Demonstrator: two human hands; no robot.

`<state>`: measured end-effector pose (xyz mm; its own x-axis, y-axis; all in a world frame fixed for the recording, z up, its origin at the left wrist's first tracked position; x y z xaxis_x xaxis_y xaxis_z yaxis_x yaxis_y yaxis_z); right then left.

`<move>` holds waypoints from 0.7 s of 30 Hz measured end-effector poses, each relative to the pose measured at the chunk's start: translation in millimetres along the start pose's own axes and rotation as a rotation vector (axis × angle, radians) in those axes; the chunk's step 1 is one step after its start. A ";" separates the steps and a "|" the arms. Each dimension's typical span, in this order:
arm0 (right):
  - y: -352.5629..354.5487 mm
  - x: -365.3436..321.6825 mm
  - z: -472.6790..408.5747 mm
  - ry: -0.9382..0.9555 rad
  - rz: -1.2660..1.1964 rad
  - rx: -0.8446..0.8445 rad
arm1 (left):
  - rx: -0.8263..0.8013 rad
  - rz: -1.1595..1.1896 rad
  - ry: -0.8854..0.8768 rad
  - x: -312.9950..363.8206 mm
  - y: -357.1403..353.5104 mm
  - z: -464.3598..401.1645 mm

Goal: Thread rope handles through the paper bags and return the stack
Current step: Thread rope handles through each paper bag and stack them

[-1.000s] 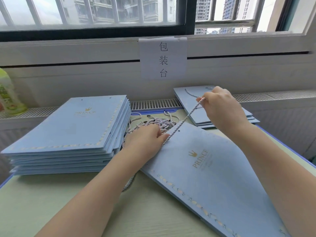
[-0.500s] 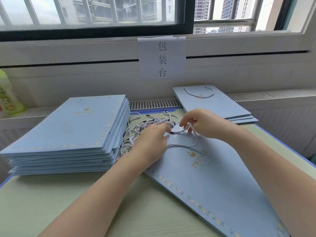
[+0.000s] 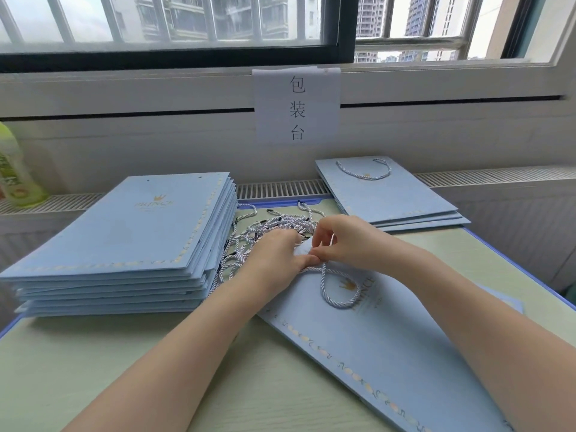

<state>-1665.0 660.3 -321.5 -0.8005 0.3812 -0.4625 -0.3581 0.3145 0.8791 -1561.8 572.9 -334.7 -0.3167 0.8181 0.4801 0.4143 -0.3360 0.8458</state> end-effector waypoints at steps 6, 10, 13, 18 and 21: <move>14.5 0.9 4.0 -0.124 0.146 -0.015 | 0.021 0.040 0.002 1.7 2.8 0.5; 12.2 -3.2 10.7 -0.151 0.215 -0.156 | 0.006 -0.005 -0.001 1.8 1.8 0.6; 8.3 -8.4 10.9 -0.139 0.216 -0.174 | 0.001 0.032 0.025 0.0 1.4 0.7; 9.6 -9.3 8.6 -0.151 0.247 -0.086 | -0.031 0.121 0.084 -1.1 3.6 1.2; 16.4 -5.9 6.2 -0.102 0.180 0.035 | -0.064 0.248 0.145 -2.3 6.3 -1.2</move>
<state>-1663.1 668.5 -305.1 -0.7969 0.5192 -0.3089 -0.1953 0.2626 0.9449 -1559.4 568.3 -330.2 -0.3332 0.6335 0.6983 0.4410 -0.5499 0.7093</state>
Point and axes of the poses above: each hand's wrist, its own z-axis away from the middle knuckle, its own y-axis out of the back of the hand, x = y × z, the point moved 3 cm from there along -z, towards the middle knuckle, and after that the axes turned 5 degrees about -y, right-handed, at the moved point
